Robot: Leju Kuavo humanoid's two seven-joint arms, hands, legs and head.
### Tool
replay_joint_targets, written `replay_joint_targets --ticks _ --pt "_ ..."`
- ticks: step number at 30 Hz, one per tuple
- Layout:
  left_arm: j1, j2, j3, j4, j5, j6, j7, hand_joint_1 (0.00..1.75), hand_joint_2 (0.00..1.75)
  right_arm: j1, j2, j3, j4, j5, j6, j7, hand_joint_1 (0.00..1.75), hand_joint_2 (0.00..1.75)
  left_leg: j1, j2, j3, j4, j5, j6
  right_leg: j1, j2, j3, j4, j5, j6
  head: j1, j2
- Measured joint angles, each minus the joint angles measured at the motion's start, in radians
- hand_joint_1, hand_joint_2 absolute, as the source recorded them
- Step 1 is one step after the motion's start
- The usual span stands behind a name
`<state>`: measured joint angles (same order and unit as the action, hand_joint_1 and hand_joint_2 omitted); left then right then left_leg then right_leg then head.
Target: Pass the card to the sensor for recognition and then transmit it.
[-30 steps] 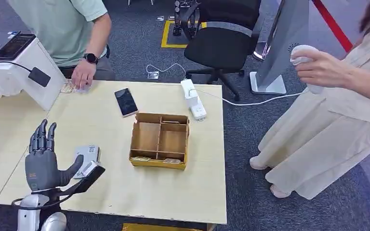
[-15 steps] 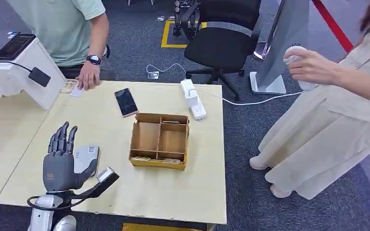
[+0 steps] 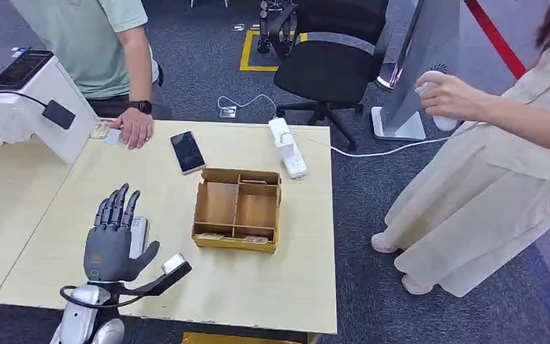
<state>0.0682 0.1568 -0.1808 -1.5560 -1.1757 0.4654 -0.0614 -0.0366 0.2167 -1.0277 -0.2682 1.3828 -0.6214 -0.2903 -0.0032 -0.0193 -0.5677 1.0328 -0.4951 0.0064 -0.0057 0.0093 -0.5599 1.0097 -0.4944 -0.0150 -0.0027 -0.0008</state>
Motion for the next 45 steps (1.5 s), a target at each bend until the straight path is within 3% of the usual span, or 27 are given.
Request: replay_joint_targets --ticks 14,34,45 --pt "-0.033 0.0 -0.078 0.079 -0.026 -0.029 0.018 0.0 1.75 -0.004 0.0 0.0 0.001 0.006 0.0 0.0 0.0 0.0 0.0 0.0 0.0 0.0 0.0 0.0 0.0 0.0 0.0 0.0 0.0 0.0 0.0 0.0" --pt "-0.066 0.0 -0.194 0.165 -0.016 -0.137 0.036 0.0 1.75 -0.008 0.0 0.002 0.002 0.024 0.002 0.007 0.0 0.0 0.0 0.0 0.0 0.0 0.0 0.0 0.0 0.0 0.0 0.0 0.0 0.0 0.0 0.0" --pt "-0.101 -0.006 -0.239 0.169 0.002 -0.136 0.038 0.0 1.75 -0.015 0.0 0.008 0.004 0.028 0.002 0.008 0.0 0.0 0.0 0.0 0.0 0.0 0.0 0.0 0.0 0.0 0.0 0.0 0.0 0.0 0.0 0.0"
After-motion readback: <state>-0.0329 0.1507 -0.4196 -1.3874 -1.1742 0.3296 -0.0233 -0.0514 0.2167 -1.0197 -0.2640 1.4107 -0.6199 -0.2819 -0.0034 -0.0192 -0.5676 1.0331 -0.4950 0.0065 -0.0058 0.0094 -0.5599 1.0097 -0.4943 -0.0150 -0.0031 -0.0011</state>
